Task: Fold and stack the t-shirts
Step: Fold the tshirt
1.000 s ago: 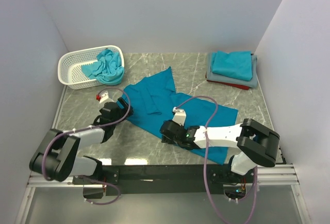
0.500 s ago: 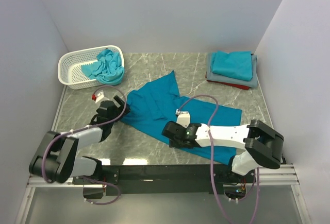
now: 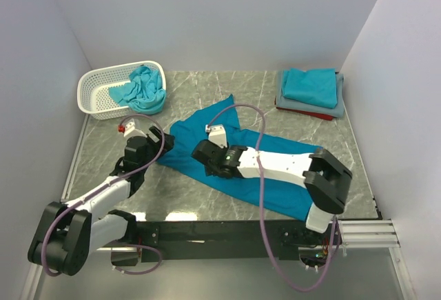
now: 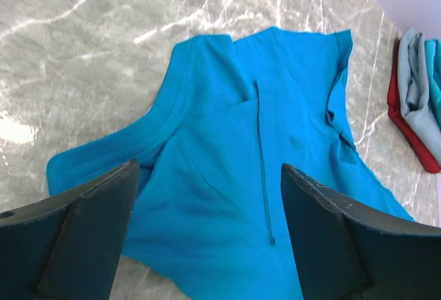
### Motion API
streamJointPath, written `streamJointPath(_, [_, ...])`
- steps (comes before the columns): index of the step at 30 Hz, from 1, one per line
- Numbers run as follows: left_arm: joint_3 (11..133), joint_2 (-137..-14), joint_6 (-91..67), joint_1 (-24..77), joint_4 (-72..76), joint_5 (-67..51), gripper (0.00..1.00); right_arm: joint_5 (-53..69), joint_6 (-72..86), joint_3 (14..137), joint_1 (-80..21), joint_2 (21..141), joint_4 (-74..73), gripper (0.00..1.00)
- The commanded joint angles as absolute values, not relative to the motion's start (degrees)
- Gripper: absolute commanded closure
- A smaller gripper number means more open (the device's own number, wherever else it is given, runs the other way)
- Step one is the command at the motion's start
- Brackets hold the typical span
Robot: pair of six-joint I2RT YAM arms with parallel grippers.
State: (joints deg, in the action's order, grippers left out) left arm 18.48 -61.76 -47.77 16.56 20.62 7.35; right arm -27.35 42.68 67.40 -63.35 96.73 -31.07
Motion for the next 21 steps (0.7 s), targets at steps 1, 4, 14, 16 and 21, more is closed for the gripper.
streamJointPath(1, [17.49, -61.61, -48.43, 17.22, 23.11, 6.42, 0.12, -27.60, 36.31, 70.31, -61.26, 100.01, -25.85, 0.48])
streamJointPath(4, [18.19, -62.57, -48.25, 18.01, 23.73, 6.15, 0.12, -27.16, 34.03, 70.93, -61.00, 101.86, -22.95, 0.50])
streamJointPath(14, [20.48, -72.32, -48.43, 18.19, 27.51, 6.24, 0.11, -24.35, 29.80, 71.89, -59.24, 104.85, -14.95, 0.52])
streamJointPath(16, [20.65, -73.12, -48.78, 18.28, 28.03, 6.15, 0.11, -23.47, 29.27, 72.07, -58.62, 105.73, -14.15, 0.52])
streamJointPath(21, [20.57, -72.86, -48.69, 18.19, 26.46, 8.08, 0.11, -21.71, 28.57, 72.25, -57.75, 108.10, -11.96, 0.53])
